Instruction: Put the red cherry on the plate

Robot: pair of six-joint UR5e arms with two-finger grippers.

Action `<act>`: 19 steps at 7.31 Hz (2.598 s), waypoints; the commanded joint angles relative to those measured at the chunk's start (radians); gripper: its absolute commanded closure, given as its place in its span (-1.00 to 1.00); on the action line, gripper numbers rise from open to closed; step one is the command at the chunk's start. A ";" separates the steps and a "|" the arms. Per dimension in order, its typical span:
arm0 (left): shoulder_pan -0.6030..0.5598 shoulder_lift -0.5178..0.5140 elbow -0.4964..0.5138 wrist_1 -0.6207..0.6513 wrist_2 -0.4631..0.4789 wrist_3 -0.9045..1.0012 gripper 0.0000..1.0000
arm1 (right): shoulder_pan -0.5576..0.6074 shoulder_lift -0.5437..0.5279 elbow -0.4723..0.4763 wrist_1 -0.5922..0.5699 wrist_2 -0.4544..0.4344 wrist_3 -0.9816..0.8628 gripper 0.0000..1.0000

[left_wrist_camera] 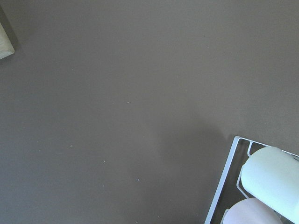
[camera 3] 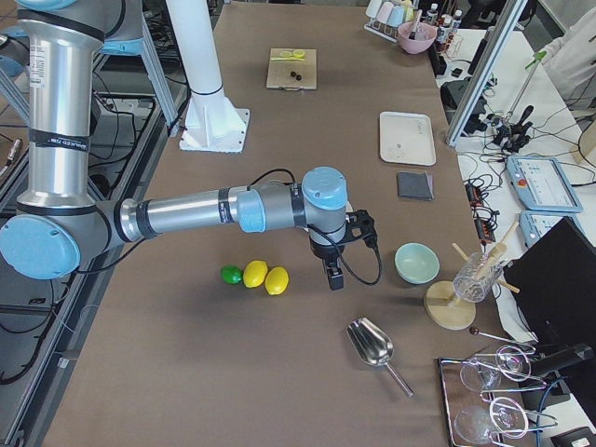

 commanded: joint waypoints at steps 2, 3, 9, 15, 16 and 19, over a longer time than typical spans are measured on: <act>0.186 0.024 -0.092 -0.154 -0.109 -0.342 -0.95 | -0.021 -0.003 -0.003 -0.002 0.022 0.003 -1.00; 0.311 0.030 -0.094 -0.289 -0.058 -0.502 -0.95 | -0.029 -0.009 -0.002 0.000 0.023 0.000 -1.00; 0.851 0.023 -0.203 -0.514 0.276 -1.175 -0.86 | -0.108 -0.005 -0.008 0.002 0.022 0.000 -1.00; 1.079 0.006 -0.204 -0.462 0.485 -1.284 -0.52 | -0.147 0.000 -0.026 0.002 0.022 0.013 -1.00; 1.079 0.004 -0.206 -0.459 0.485 -1.283 -0.39 | -0.147 -0.002 -0.026 0.000 0.022 0.013 -1.00; 1.069 0.004 -0.204 -0.459 0.481 -1.274 -0.09 | -0.147 -0.011 -0.028 0.000 0.022 0.013 -1.00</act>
